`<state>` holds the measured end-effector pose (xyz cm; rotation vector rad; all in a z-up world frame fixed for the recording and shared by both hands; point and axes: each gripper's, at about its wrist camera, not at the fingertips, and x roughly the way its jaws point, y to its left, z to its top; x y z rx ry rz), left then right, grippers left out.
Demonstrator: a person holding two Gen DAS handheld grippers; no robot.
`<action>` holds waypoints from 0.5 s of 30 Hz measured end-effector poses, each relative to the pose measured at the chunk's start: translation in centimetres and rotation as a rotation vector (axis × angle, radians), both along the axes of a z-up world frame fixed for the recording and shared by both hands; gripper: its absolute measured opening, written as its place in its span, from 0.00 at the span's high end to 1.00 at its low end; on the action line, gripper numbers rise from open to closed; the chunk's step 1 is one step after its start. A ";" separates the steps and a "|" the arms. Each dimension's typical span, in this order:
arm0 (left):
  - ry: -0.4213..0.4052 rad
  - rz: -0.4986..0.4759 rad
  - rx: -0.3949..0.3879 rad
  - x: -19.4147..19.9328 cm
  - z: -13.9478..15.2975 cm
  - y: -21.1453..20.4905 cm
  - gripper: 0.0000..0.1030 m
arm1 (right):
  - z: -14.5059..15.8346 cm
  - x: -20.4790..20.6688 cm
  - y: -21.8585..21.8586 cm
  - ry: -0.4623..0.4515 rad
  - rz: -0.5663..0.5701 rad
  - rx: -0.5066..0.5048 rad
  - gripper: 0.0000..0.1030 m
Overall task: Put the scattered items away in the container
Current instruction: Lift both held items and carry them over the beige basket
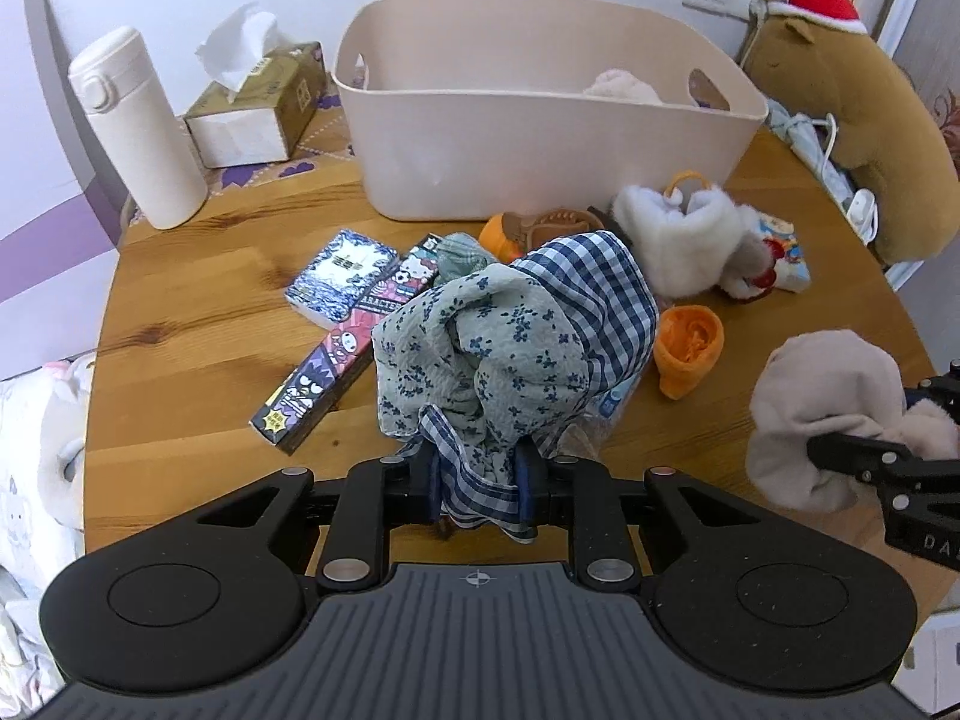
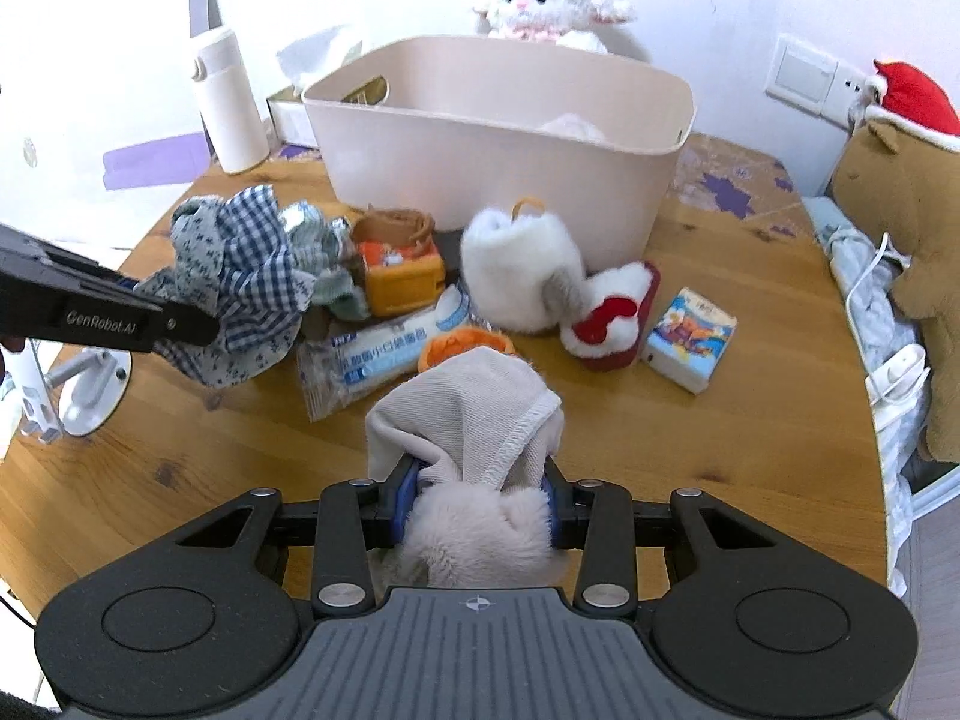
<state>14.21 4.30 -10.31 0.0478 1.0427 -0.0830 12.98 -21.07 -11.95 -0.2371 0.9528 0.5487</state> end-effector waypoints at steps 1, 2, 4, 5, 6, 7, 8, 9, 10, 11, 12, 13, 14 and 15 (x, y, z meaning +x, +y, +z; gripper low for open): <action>-0.007 0.004 0.001 -0.2 0.2 0.1 0.78 | 0.3 0.0 -0.1 -0.008 -0.003 0.004 0.65; -0.013 0.008 0.000 -0.3 0.4 0.1 0.78 | 0.6 0.1 -0.2 -0.014 -0.006 0.008 0.65; -0.021 0.012 -0.007 -0.5 0.8 0.2 0.78 | 1.2 0.3 -0.3 -0.026 -0.013 0.015 0.65; -0.027 0.014 -0.008 -0.5 1.1 0.2 0.78 | 1.5 0.4 -0.3 -0.032 -0.015 0.017 0.65; -0.034 0.014 -0.006 -0.6 1.3 0.2 0.78 | 1.8 0.5 -0.4 -0.040 -0.018 0.020 0.65; -0.042 0.013 -0.005 -0.6 1.6 0.2 0.78 | 2.1 0.6 -0.5 -0.048 -0.021 0.024 0.65; -0.051 0.012 -0.004 -0.6 1.9 0.2 0.78 | 2.4 0.7 -0.5 -0.055 -0.023 0.026 0.65; -0.058 0.011 -0.003 -0.5 2.2 0.2 0.78 | 2.7 1.0 -0.6 -0.063 -0.027 0.030 0.65; -0.066 0.011 -0.004 -0.4 2.5 0.2 0.78 | 3.0 1.2 -0.6 -0.070 -0.029 0.033 0.65; -0.075 0.012 -0.005 -0.3 2.9 0.2 0.78 | 3.3 1.4 -0.7 -0.077 -0.033 0.035 0.65; -0.084 0.011 -0.007 -0.2 3.2 0.3 0.78 | 3.7 1.7 -0.7 -0.086 -0.037 0.038 0.65; -0.092 0.010 -0.008 0.0 3.5 0.2 0.78 | 3.9 2.0 -0.8 -0.094 -0.041 0.041 0.65; -0.103 0.007 -0.009 0.2 3.9 0.2 0.78 | 4.1 2.4 -0.8 -0.101 -0.043 0.042 0.65; -0.111 0.005 -0.008 0.4 4.1 0.1 0.78 | 4.3 2.8 -0.8 -0.109 -0.044 0.042 0.65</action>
